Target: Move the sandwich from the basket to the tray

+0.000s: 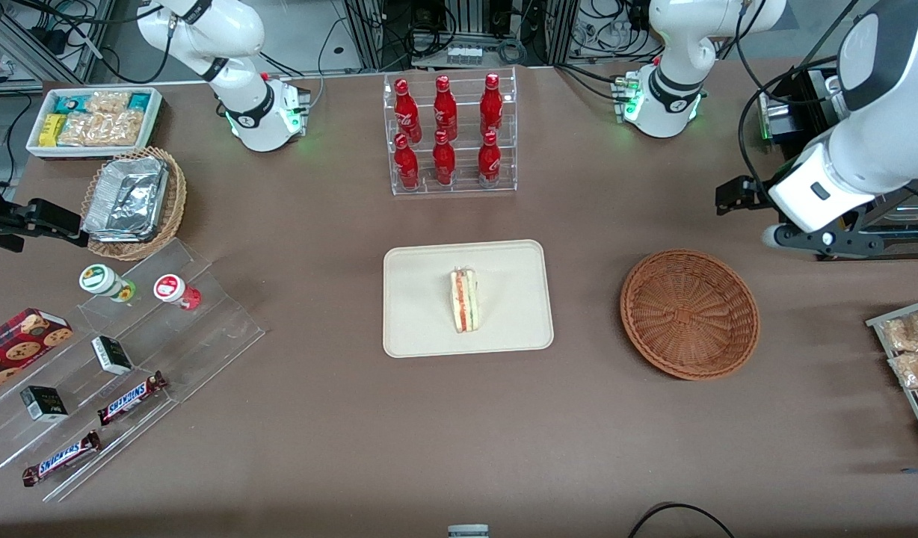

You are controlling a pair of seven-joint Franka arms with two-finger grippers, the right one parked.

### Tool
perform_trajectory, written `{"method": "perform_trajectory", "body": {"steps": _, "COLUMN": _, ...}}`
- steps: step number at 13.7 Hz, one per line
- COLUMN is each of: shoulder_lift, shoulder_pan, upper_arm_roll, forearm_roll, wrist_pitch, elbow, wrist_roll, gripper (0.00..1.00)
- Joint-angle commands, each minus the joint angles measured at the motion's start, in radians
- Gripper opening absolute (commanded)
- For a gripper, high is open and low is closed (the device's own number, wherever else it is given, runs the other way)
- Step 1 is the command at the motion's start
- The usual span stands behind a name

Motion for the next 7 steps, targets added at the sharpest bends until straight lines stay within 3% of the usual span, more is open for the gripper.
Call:
{"method": "perform_trajectory", "body": {"steps": 1, "shoulder_lift": -0.050, "shoulder_pan": 0.029, "upper_arm_roll": -0.024, "forearm_roll": 0.011, "wrist_pitch": -0.033, "elbow": -0.030, "wrist_roll": 0.016, "gripper": 1.00}}
{"method": "perform_trajectory", "body": {"steps": 7, "shoulder_lift": -0.066, "shoulder_pan": 0.049, "upper_arm_roll": 0.001, "forearm_roll": 0.013, "wrist_pitch": -0.071, "elbow": -0.024, "wrist_roll": 0.022, "gripper": 1.00}}
